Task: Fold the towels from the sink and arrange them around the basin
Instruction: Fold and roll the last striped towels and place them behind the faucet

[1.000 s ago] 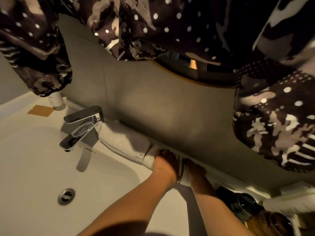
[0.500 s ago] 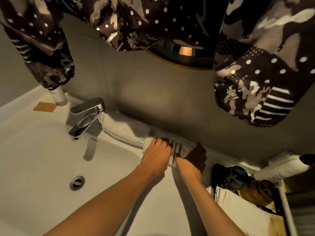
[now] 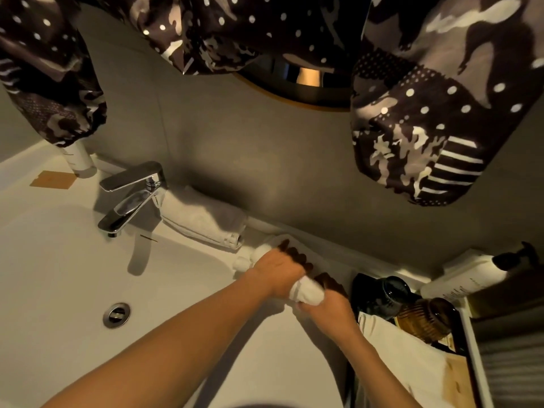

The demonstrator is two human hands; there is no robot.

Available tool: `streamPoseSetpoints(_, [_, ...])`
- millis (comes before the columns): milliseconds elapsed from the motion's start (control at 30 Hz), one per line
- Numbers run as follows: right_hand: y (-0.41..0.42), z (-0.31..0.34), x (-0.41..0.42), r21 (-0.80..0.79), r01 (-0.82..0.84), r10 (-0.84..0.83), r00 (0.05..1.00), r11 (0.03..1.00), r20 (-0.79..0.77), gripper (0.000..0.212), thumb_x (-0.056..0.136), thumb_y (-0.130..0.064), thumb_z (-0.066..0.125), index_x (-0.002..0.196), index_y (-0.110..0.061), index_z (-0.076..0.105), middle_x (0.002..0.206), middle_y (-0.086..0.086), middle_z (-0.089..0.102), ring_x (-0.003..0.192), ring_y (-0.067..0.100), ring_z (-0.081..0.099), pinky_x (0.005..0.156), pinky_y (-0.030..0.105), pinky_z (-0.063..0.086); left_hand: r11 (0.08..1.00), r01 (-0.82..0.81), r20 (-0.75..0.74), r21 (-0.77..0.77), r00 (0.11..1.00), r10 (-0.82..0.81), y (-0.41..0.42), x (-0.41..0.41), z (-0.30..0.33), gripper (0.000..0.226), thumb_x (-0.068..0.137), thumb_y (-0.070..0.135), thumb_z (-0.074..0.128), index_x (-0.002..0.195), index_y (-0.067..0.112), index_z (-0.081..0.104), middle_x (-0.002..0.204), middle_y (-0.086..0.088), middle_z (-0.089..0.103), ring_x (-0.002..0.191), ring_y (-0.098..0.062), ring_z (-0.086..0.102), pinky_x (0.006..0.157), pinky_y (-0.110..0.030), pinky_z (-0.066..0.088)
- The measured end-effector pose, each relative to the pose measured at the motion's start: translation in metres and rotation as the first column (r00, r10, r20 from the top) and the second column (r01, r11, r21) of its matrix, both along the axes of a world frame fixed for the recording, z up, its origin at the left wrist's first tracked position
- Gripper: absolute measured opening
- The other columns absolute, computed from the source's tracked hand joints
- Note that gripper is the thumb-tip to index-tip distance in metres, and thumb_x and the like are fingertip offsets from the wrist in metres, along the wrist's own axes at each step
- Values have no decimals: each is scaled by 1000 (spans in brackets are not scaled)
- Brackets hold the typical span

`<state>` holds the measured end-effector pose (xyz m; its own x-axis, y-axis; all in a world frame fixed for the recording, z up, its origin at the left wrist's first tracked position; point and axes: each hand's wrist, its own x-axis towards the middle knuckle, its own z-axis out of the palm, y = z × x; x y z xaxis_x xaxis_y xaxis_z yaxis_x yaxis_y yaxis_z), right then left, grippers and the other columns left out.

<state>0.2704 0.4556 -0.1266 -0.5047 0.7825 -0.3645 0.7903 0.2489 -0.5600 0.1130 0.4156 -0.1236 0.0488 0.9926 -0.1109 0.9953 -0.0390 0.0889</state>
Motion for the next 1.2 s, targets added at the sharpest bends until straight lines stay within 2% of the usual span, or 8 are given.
streamPoseSetpoints(133, [20,2,8,-444,443,-615,679,778,-401,31,83,-5,71,113,-11,64,100,4,70,79,15,65,61,20,50,970,-199,379,-136,895,237,5,-14,25,64,79,34,73,136,19,48,111,-12,67,99,-31,65,82,-39,56])
streamPoseSetpoints(233, [31,-2,1,-792,470,-921,220,389,-322,32,93,-18,60,124,-8,58,113,12,62,88,26,59,73,33,51,877,-399,829,-269,367,422,-2,-21,29,61,70,14,82,127,12,58,115,-7,70,102,-25,67,87,-37,58])
streamPoseSetpoints(333, [21,-9,-3,-841,366,-909,279,398,-309,61,73,-60,74,117,-19,64,111,6,69,93,28,67,82,45,56,815,-351,882,-462,-276,381,-16,-24,37,43,68,-5,74,110,4,70,107,-17,73,97,-34,71,92,-46,56])
streamPoseSetpoints(433, [14,6,-11,-830,335,-855,436,445,-282,95,49,-76,79,124,-19,63,116,14,69,108,36,65,96,56,50,788,-233,738,-570,-567,367,-31,-19,34,34,70,5,69,104,1,74,104,-20,73,94,-38,70,86,-44,57])
streamPoseSetpoints(533, [8,24,-19,-865,196,-793,529,461,-303,45,91,-48,59,101,-5,69,83,15,72,79,30,70,74,41,59,774,-201,610,-601,-741,281,-40,-8,32,19,79,11,64,89,3,78,90,-17,74,79,-35,71,76,-40,57])
streamPoseSetpoints(1000, [1,45,-19,-672,247,-486,852,699,-192,50,77,-30,80,118,-4,66,105,13,72,97,29,69,88,39,55,766,-235,602,-599,-762,237,-33,11,2,39,86,16,72,122,3,62,115,-24,68,101,-37,69,88,-49,56])
streamPoseSetpoints(1133, [17,29,-6,29,166,-158,968,986,-194,50,79,-31,73,125,-17,57,116,4,64,111,27,61,88,33,49,439,-686,758,-581,-260,598,-26,18,-15,80,58,49,84,118,7,51,111,-5,60,98,-23,62,80,-32,52])
streamPoseSetpoints(1200, [24,13,-5,460,-21,69,994,888,-88,54,76,-19,75,127,-15,59,117,6,65,111,28,62,92,40,50,423,-601,720,-678,-429,545,-32,18,-25,61,74,53,74,105,4,56,88,-5,58,78,-22,59,68,-30,49])
